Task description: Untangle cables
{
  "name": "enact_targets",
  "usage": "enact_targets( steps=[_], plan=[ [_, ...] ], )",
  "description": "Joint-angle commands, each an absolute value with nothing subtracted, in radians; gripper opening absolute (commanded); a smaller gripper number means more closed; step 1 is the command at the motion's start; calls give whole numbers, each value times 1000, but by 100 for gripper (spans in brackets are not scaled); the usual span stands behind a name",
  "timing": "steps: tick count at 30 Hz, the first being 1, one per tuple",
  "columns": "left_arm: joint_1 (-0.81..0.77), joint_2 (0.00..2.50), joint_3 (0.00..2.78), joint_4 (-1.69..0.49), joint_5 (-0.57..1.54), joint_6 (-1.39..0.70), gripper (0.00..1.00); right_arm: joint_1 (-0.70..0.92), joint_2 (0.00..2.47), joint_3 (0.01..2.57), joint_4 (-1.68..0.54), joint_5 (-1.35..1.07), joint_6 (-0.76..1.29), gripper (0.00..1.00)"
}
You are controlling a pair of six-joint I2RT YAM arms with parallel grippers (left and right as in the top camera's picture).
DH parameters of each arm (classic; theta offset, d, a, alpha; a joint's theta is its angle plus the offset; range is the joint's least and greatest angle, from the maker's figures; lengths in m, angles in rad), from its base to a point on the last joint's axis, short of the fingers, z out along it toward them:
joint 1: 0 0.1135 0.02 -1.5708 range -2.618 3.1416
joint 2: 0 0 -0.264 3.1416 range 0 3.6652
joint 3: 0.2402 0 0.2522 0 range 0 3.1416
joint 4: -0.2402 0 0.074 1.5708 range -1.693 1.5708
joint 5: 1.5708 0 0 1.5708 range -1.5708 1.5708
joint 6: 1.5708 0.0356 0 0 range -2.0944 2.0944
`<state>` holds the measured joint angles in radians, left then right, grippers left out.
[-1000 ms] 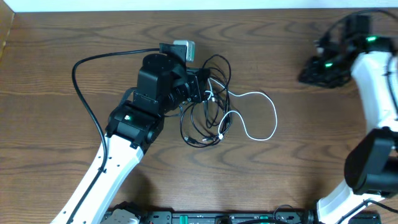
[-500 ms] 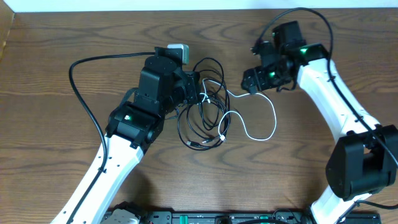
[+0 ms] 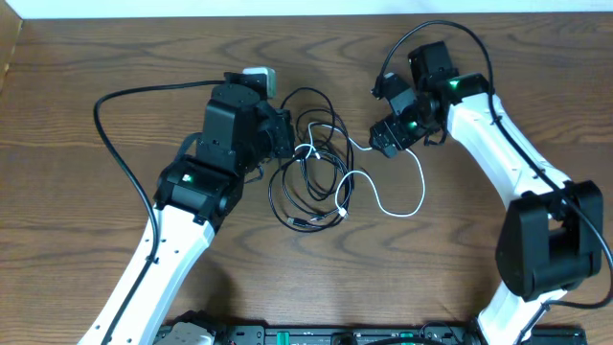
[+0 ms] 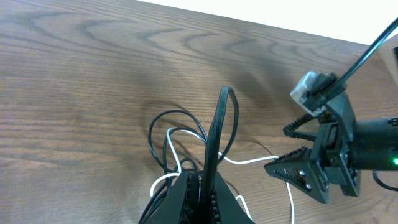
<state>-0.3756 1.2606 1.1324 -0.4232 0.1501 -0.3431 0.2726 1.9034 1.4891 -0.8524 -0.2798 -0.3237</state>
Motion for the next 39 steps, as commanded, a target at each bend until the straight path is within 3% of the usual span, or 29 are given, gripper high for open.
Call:
enact_targets(
  steps=[1, 16, 23, 39],
  plan=[
    [-373, 1262, 1135, -427, 142, -349, 8, 274, 1944, 1480, -852, -319, -403, 88],
    [-373, 1262, 1135, -441, 145, -349, 8, 283, 2048, 1478, -821, -352, -443, 86],
    [-373, 1262, 1135, -445, 145, -350, 8, 292, 2048, 1478, -789, -382, -442, 66],
    [-373, 1262, 1135, -467, 145, -353, 8, 305, 2086, 1478, -788, -383, -443, 62]
  ],
)
